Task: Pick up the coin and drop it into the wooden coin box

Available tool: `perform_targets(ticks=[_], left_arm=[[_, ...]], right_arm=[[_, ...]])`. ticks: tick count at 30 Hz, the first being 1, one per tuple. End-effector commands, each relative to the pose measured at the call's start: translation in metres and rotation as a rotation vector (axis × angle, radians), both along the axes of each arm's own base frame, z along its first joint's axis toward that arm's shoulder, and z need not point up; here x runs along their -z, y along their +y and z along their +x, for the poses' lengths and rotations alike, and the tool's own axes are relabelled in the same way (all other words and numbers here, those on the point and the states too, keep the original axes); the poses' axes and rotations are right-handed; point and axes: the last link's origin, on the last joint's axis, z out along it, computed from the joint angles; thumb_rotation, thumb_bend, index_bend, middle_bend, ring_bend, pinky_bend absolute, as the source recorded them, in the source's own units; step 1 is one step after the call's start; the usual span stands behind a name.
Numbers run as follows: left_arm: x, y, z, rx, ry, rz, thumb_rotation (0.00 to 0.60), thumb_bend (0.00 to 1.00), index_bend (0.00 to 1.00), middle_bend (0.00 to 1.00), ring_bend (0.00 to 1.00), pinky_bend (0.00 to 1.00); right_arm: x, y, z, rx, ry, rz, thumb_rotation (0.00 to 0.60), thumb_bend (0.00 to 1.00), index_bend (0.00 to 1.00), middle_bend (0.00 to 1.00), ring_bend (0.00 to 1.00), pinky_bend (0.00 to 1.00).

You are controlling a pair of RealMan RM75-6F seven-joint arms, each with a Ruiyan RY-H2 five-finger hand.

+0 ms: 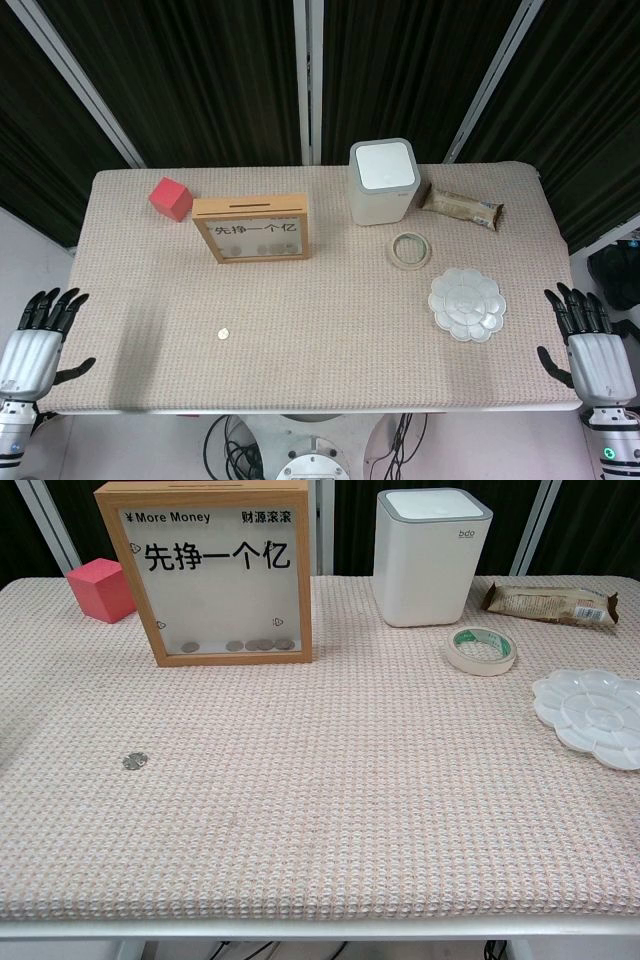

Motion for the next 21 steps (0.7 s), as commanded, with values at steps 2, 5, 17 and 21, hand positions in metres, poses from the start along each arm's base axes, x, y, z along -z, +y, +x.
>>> perform_targets(ticks=[2,5,17,21], left_arm=[[0.0,0.0,0.0,0.0,0.0,0.004,0.6,0.1,0.12,0.06,0.0,0.06],[0.0,0.0,0.001,0.007,0.001,0.004,0.6,0.1,0.12,0.06,0.0,0.06],[0.02,0.005,0.023,0.123,-0.008,-0.124,0.6,0.12,0.15,0.1,0.0,0.11],[0.043,0.012,0.034,0.15,0.021,-0.229,0.6,0.12,0.16,0.1,0.02,0.11]], right_arm=[[-0.001,-0.001,-0.001,0.002,-0.003,-0.005,0.6,0.25,0.0,0.0,0.0,0.0],[-0.001,-0.001,-0.002,0.003,-0.002,-0.007,0.6,0.25,0.0,0.0,0.0,0.0],[-0.005,0.002,-0.003,-0.002,-0.009,-0.014,0.6,0.27,0.0,0.0,0.0,0.0],[-0.007,0.001,-0.006,0.004,0.001,-0.02,0.6,0.27,0.0,0.0,0.0,0.0]])
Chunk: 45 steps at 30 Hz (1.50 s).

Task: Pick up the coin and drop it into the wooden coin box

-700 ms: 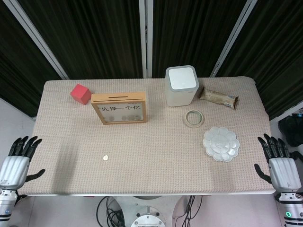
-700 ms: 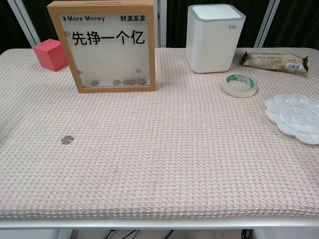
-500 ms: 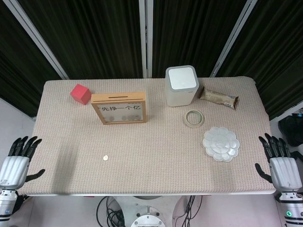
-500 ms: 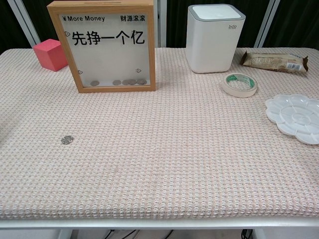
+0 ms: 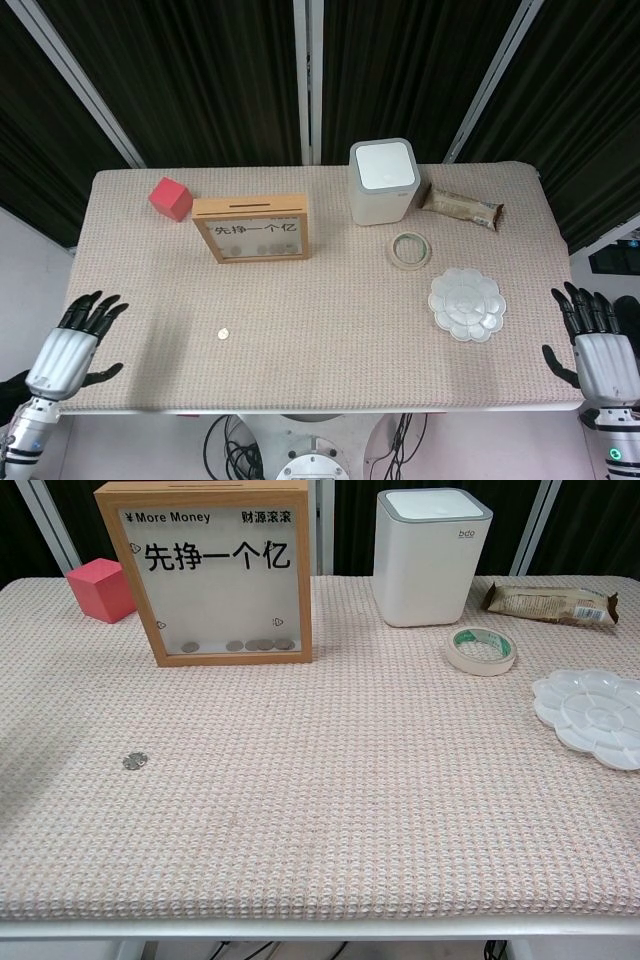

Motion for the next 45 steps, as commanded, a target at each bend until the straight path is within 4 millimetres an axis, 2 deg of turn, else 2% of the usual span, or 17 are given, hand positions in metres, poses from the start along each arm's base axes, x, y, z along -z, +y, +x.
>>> perform_targets(ticks=[1,5,11,14,17,22,35,41,45], left_arm=[[0.024,0.007,0.013,0.036,0.028,-0.101,0.6,0.12,0.16,0.1,0.02,0.11],[0.049,0.017,0.025,0.052,0.022,-0.167,0.6,0.12,0.16,0.1,0.02,0.11],[0.087,0.03,0.029,0.095,0.114,-0.195,0.6,0.12,0.19,0.1,0.02,0.07],[0.105,0.032,0.032,0.07,0.083,-0.228,0.6,0.12,0.2,0.11,0.02,0.07],[0.115,0.037,0.037,0.068,0.064,-0.244,0.6,0.12,0.21,0.11,0.02,0.07],[0.131,0.048,0.042,0.059,0.046,-0.246,0.6,0.12,0.27,0.11,0.02,0.07],[0.149,0.063,0.043,0.019,-0.005,-0.254,0.6,0.16,0.34,0.12,0.02,0.07],[0.154,0.064,0.046,0.022,-0.028,-0.26,0.6,0.25,0.38,0.13,0.02,0.07],[0.157,0.065,0.048,0.027,-0.039,-0.262,0.6,0.26,0.38,0.14,0.02,0.07]], right_arm=[[0.0,0.0,-0.002,0.007,0.003,0.002,0.6,0.28,0.0,0.0,0.0,0.0],[0.0,0.001,-0.002,0.004,0.001,0.009,0.6,0.28,0.0,0.0,0.0,0.0],[-0.005,0.004,-0.002,0.007,-0.003,-0.009,0.6,0.28,0.0,0.0,0.0,0.0],[-0.01,0.006,-0.004,0.016,0.0,-0.023,0.6,0.28,0.0,0.0,0.0,0.0],[-0.012,0.007,-0.005,0.023,-0.004,-0.029,0.6,0.28,0.0,0.0,0.0,0.0],[-0.012,0.007,-0.006,0.027,-0.01,-0.027,0.6,0.28,0.0,0.0,0.0,0.0],[-0.013,0.005,-0.008,0.038,-0.005,-0.019,0.6,0.29,0.0,0.0,0.0,0.0],[-0.012,0.004,-0.01,0.047,-0.004,-0.014,0.6,0.31,0.0,0.0,0.0,0.0],[-0.012,0.005,-0.011,0.049,-0.005,-0.013,0.6,0.31,0.0,0.0,0.0,0.0]])
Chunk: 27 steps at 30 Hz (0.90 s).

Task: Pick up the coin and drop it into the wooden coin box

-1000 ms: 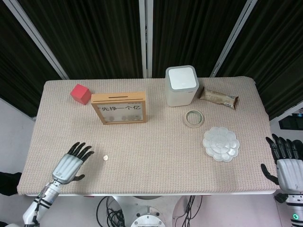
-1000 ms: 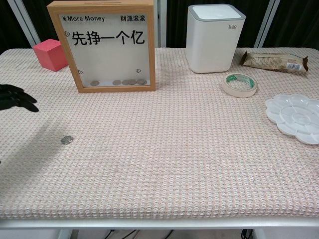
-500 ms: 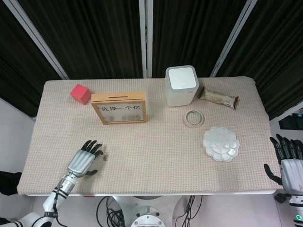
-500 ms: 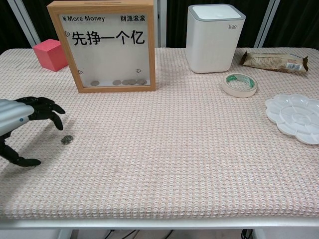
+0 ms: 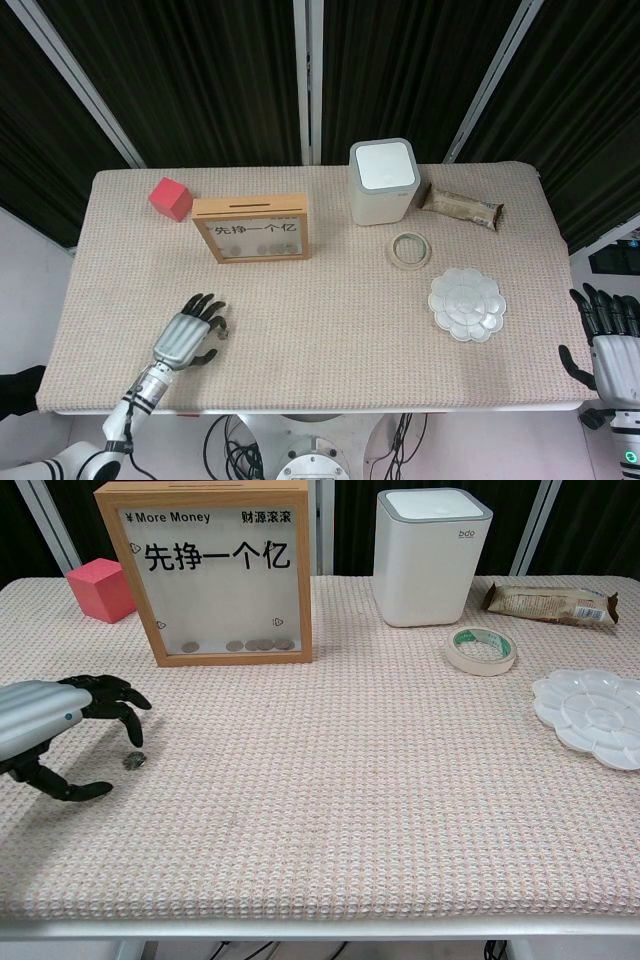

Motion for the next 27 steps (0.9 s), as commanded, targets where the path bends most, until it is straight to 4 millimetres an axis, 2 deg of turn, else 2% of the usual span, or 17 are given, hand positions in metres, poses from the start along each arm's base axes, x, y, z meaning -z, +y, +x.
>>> perform_targets(ticks=[1,12,27], left_arm=[[0.0026,0.0004,0.0006,0.002,-0.006,-0.002,0.6,0.26,0.38,0.14,0.02,0.07],[0.0088,0.0031,-0.0018,-0.008,-0.009,0.002,0.6,0.26,0.43,0.14,0.02,0.07],[0.0112,0.0054,-0.0062,-0.019,-0.007,0.014,0.6,0.26,0.43,0.15,0.02,0.07]], right_arm=[[0.0001,0.0001,-0.0004,0.001,0.0,0.0,0.6,0.31,0.0,0.0,0.0,0.0],[-0.0006,-0.0005,-0.0029,0.008,-0.002,0.0,0.6,0.31,0.0,0.0,0.0,0.0],[0.0006,-0.001,-0.0049,0.018,-0.003,0.006,0.6,0.31,0.0,0.0,0.0,0.0]])
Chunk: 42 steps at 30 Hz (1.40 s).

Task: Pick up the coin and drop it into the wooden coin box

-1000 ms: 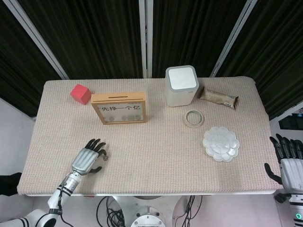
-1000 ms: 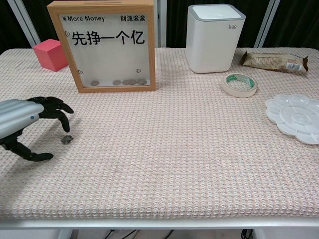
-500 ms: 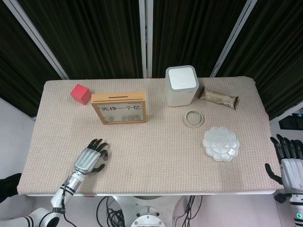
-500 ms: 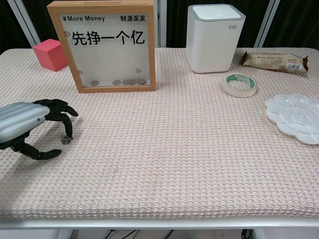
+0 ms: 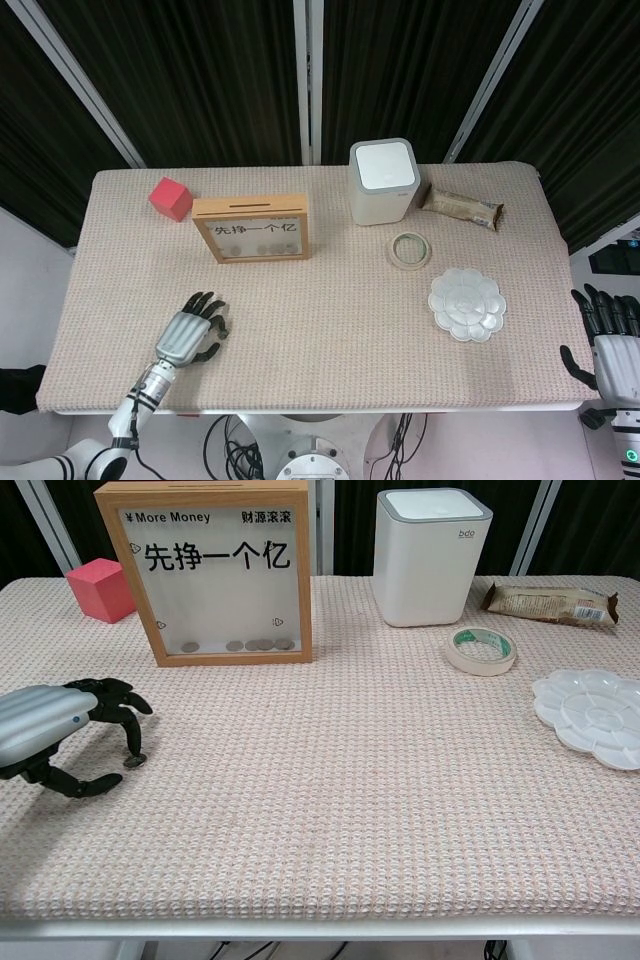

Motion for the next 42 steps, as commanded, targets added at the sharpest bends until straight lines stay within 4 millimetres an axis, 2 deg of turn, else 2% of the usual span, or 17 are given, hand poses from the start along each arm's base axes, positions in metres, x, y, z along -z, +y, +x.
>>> perform_targets(ticks=[1,20,33,42], left_arm=[[0.001,0.001,0.001,0.003,-0.007,-0.003,0.6,0.26,0.43,0.15,0.02,0.07],[0.006,0.003,0.001,0.01,-0.012,-0.003,0.6,0.26,0.44,0.17,0.02,0.07],[0.009,0.012,0.006,0.017,-0.054,0.038,0.6,0.27,0.56,0.22,0.03,0.09],[0.008,0.014,0.005,0.022,-0.061,0.06,0.6,0.31,0.56,0.23,0.04,0.09]], right_arm=[[0.0,0.0,0.0,0.002,-0.001,0.001,0.6,0.31,0.0,0.0,0.0,0.0],[0.001,0.0,-0.002,0.013,-0.002,0.002,0.6,0.31,0.0,0.0,0.0,0.0],[0.0,0.001,-0.006,0.024,-0.003,-0.001,0.6,0.31,0.0,0.0,0.0,0.0],[-0.001,0.002,-0.008,0.028,-0.003,0.0,0.6,0.31,0.0,0.0,0.0,0.0]])
